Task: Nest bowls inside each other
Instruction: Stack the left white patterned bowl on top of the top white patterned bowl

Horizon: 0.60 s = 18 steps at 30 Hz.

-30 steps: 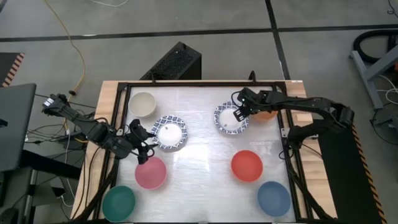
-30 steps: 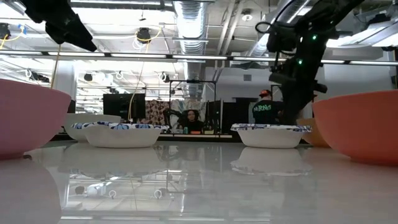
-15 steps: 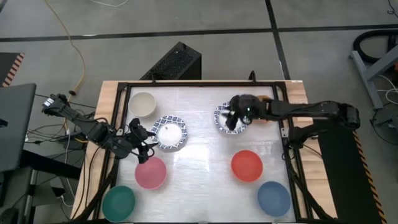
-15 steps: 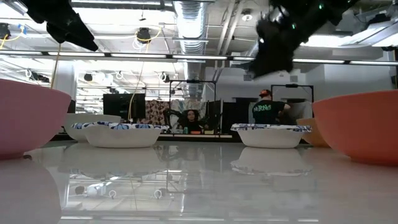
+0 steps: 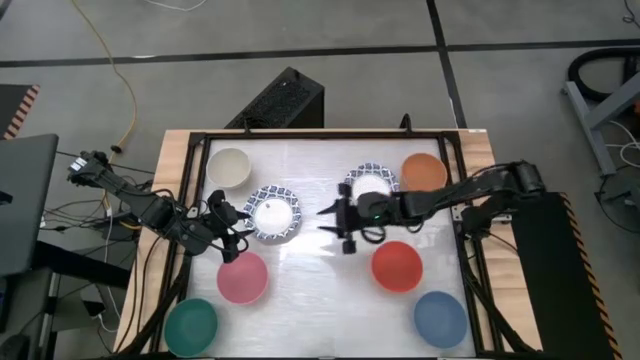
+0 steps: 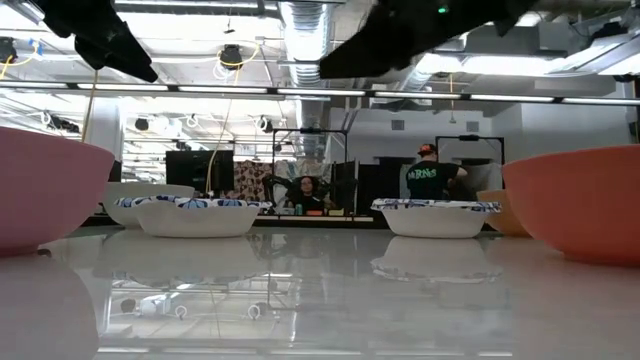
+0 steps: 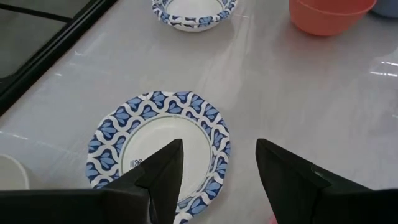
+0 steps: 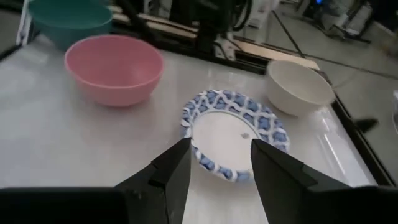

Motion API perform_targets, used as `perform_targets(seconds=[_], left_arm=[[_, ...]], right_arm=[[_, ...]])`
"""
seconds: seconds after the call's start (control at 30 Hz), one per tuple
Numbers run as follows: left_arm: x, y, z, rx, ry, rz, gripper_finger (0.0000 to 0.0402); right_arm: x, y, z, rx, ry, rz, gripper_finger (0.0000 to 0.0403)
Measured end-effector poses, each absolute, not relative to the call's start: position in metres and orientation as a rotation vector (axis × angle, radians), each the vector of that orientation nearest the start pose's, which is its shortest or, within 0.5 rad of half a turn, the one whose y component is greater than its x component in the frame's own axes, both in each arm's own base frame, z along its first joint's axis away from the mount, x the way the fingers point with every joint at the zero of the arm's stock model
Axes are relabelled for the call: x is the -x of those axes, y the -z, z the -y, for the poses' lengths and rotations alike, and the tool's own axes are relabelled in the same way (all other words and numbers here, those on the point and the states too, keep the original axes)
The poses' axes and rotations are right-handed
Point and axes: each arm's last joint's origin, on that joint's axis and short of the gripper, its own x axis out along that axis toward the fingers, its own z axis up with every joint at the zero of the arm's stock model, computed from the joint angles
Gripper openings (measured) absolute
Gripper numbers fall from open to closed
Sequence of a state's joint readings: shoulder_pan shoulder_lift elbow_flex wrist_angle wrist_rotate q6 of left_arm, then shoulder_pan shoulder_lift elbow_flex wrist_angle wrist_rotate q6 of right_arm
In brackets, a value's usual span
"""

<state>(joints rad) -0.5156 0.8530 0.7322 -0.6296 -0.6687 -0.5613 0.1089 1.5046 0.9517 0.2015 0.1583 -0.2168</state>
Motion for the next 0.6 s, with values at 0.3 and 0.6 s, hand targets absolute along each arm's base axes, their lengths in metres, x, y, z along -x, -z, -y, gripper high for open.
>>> perform_targets(seconds=[0.3, 0.6], left_arm=[[-0.151, -0.271, 0.065, 0.123, -0.311, -0.555, 0.0191], [-0.15, -0.27, 0.065, 0.119, -0.309, -0.563, 0.0191]], right_arm=[[-0.396, -0.239, -0.039, 0.414, -0.025, -0.411, 0.0188], [-0.446, -0.206, -0.045, 0.517, -0.085, -0.56, 0.0188]])
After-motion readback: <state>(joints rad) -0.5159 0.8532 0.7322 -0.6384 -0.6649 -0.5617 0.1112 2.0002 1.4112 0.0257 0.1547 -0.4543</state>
